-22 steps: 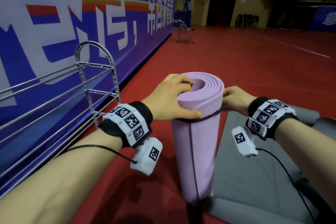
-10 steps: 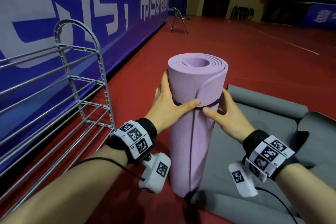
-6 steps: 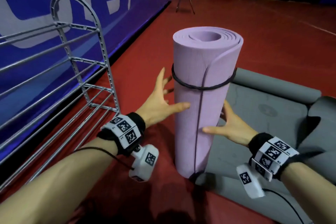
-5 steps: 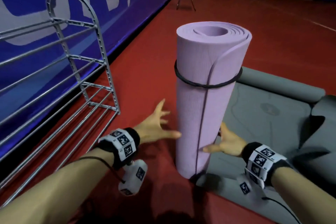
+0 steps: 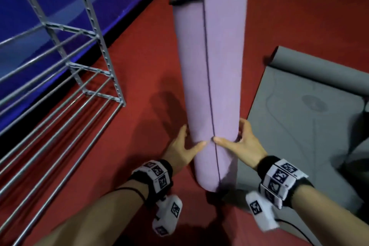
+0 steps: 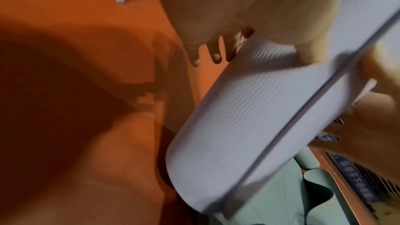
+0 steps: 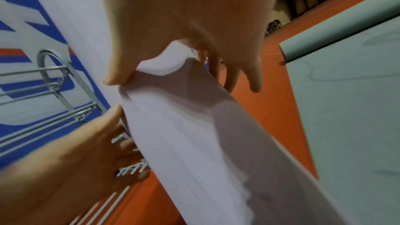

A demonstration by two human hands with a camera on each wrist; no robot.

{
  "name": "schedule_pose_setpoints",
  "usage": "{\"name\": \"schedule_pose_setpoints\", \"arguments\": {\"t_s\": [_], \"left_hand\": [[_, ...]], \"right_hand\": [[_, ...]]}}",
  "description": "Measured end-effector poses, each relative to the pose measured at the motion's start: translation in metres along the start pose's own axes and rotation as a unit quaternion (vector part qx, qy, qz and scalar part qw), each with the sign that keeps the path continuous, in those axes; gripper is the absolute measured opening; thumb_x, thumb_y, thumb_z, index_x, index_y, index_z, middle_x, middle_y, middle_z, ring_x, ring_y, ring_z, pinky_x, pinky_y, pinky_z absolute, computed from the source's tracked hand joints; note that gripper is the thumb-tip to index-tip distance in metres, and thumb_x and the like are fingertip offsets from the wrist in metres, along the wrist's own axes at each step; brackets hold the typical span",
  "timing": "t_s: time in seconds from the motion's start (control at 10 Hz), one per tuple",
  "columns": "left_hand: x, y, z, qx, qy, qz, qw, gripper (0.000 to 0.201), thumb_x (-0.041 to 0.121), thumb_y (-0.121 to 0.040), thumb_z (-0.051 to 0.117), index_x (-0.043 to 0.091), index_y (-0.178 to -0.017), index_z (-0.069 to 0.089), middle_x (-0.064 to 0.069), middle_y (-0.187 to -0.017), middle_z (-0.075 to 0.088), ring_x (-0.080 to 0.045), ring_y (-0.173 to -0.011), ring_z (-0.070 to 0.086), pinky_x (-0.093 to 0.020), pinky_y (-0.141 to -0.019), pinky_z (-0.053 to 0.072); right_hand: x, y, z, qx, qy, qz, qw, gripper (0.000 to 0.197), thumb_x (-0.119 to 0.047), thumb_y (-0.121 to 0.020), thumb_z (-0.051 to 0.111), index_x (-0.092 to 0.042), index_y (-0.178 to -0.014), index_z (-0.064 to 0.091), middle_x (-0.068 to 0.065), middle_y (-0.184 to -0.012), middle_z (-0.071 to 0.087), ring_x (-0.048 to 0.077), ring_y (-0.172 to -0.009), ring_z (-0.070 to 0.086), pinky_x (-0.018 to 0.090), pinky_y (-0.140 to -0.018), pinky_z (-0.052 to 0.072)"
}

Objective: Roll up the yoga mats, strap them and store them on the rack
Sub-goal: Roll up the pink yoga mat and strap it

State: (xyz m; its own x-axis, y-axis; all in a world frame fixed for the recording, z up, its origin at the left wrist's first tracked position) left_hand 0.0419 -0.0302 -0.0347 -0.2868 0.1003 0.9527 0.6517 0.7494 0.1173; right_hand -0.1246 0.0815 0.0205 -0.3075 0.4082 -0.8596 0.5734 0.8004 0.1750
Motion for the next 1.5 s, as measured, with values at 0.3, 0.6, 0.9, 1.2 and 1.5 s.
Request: {"name": "schedule_pose_setpoints", "arguments": {"t_s": [0.3,0.6,0.9,1.2,1.5], "left_hand": [[-0.027,0.002,-0.027,0.042,0.236,-0.084,0.967,0.093,0.056,-0.080,0.066,0.038,-0.151,0.008,0.006,-0.147,0.041,-0.009,-0.122,0.051,-0.028,-0.098,0.048],[-0.036,0.007,-0.036,0.085,0.257,-0.166,0.948,0.100,0.058,-0.073,0.067,0.021,-0.152,0.018,0.005,-0.146,0.037,-0.013,-0.124,0.045,-0.032,-0.105,0.036],[-0.064,-0.001,-0.043,0.094,0.189,-0.149,0.966,0.063,0.061,-0.081,0.056,0.018,-0.127,0.057,-0.004,-0.127,0.062,-0.022,-0.118,0.058,-0.042,-0.107,0.040],[-0.135,0.103,-0.149,0.008,-0.224,-0.354,0.908,0.036,0.011,-0.094,0.056,-0.002,-0.127,0.056,-0.018,-0.129,0.059,-0.031,-0.118,0.057,-0.029,-0.089,0.046],[-0.218,0.150,-0.129,-0.206,-0.374,-0.366,0.827,0.046,0.042,-0.080,0.071,0.024,-0.121,0.062,0.002,-0.126,0.063,-0.017,-0.114,0.060,-0.023,-0.088,0.048]], "right_hand": [[-0.038,-0.010,0.010,-0.173,-0.055,0.015,0.983,0.045,-0.036,-0.087,0.070,-0.033,-0.129,0.054,-0.017,-0.136,0.054,0.003,-0.129,0.047,0.029,-0.108,0.037],[-0.033,0.074,0.028,-0.239,0.013,-0.095,0.966,0.112,-0.067,-0.052,0.082,-0.036,-0.146,0.030,-0.010,-0.160,0.021,-0.005,-0.143,0.024,0.019,-0.114,0.027],[-0.047,0.048,0.073,-0.138,0.356,-0.285,0.879,0.096,-0.029,-0.074,0.070,-0.025,-0.156,0.019,0.007,-0.163,0.012,0.031,-0.150,0.012,0.050,-0.120,0.018],[-0.076,0.065,0.145,-0.268,0.513,-0.295,0.760,0.084,-0.016,-0.083,0.063,-0.029,-0.154,0.022,-0.005,-0.164,0.007,0.028,-0.150,-0.004,0.064,-0.116,0.010],[-0.075,0.063,0.152,-0.242,0.455,-0.295,0.805,0.081,-0.014,-0.079,0.064,-0.029,-0.152,0.032,-0.003,-0.162,0.016,0.030,-0.150,0.002,0.062,-0.114,0.017]]}}
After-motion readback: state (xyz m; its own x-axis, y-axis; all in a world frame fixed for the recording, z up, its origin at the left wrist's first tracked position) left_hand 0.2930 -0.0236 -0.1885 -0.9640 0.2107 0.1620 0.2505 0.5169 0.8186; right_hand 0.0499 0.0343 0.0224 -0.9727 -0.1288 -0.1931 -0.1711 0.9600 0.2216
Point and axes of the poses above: each hand's wrist, its own y-axis away from the middle knuckle, its own z-axis out of the palm, x = y × z, the point moved 4 cm from there along -y, towards the middle knuckle
